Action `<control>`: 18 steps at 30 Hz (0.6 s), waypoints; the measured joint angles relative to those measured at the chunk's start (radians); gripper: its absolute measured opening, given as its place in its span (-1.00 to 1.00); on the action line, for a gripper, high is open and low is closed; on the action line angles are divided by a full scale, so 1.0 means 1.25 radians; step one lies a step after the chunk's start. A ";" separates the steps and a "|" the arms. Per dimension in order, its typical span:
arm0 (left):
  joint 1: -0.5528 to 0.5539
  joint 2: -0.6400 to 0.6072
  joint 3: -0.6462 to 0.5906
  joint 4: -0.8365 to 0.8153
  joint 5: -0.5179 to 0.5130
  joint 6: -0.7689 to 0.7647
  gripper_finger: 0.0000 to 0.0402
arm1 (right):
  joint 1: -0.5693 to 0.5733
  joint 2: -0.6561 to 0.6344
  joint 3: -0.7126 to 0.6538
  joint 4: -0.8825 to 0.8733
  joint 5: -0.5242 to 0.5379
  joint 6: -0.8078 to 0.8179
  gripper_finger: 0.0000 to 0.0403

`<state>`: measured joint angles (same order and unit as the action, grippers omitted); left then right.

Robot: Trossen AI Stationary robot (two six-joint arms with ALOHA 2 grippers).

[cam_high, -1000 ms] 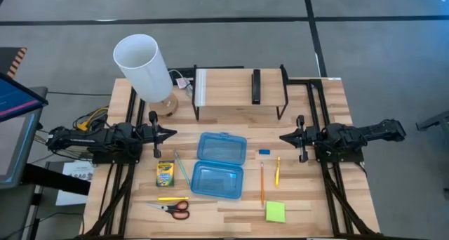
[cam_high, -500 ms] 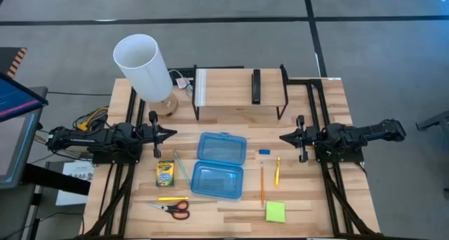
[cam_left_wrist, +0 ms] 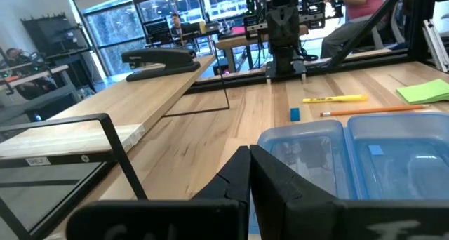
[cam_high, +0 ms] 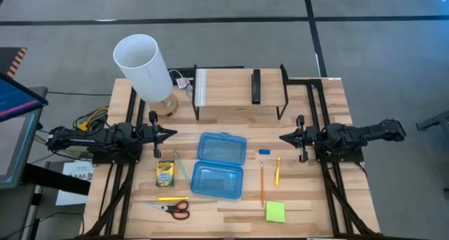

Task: Pack school essentials
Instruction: Put the yellow pen into the blue supply box

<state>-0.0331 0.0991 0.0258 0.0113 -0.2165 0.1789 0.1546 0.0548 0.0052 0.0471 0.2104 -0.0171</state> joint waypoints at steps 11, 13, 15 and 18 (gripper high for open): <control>0.000 0.000 0.000 0.000 0.000 0.000 -1.00 | -0.033 0.000 0.000 0.042 0.010 -0.198 -0.92; 0.000 0.000 0.000 0.000 0.000 0.000 -1.00 | -0.031 0.000 0.000 0.044 0.010 -0.165 -0.92; 0.000 0.000 0.000 0.000 0.000 0.000 -1.00 | -0.031 0.000 0.000 0.045 0.010 -0.126 -0.92; 0.000 0.000 0.000 0.000 0.000 0.000 -1.00 | -0.031 0.000 0.000 0.072 0.010 -0.076 -0.92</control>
<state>-0.0330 0.0990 0.0259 0.0113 -0.2169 0.1787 0.1158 0.0547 0.0055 0.1374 0.2226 -0.1127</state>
